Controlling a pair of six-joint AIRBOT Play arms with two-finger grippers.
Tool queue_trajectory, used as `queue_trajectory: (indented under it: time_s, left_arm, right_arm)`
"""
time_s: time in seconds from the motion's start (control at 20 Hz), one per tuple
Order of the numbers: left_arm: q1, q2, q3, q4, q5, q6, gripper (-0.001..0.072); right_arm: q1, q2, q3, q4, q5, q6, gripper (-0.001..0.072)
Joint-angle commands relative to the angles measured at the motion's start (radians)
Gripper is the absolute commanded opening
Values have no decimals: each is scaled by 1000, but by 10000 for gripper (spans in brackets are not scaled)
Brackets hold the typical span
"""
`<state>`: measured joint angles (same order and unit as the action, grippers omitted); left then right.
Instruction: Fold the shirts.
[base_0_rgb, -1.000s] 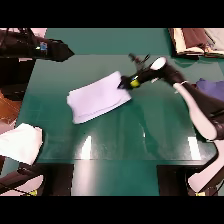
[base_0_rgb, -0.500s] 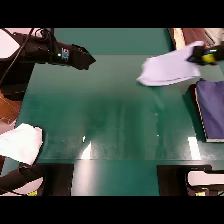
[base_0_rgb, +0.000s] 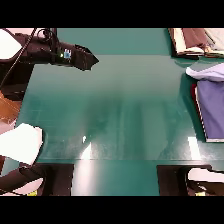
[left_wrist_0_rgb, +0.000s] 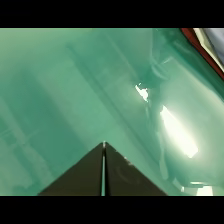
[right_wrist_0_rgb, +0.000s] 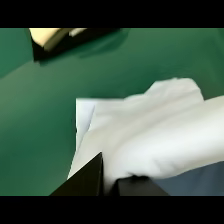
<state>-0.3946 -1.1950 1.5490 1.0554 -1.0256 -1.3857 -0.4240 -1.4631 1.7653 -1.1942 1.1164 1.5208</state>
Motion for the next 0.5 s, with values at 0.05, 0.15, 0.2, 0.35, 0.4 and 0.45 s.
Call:
queue_trajectory:
  time_s: [0.05,0.15,0.2,0.35,0.4,0.45]
  left_arm:
    - [0,-1,0,-1,-2,-2,24]
    - [0,-1,0,-1,-9,-2,24]
    - [0,-1,0,-1,-10,-2,24]
    - [0,-1,0,-1,-18,-2,24]
    - [0,-1,0,-1,-20,-2,24]
    - [0,-1,0,0,-24,-1,24]
  right_arm:
    - [-24,3,152,-2,-6,-1,17]
    - [-28,3,233,-4,44,-1,16]
    - [-37,3,266,-2,82,0,16]
    - [-43,46,247,-5,154,0,16]
    - [-54,76,203,-6,167,0,16]
    - [-64,106,157,-5,180,0,16]
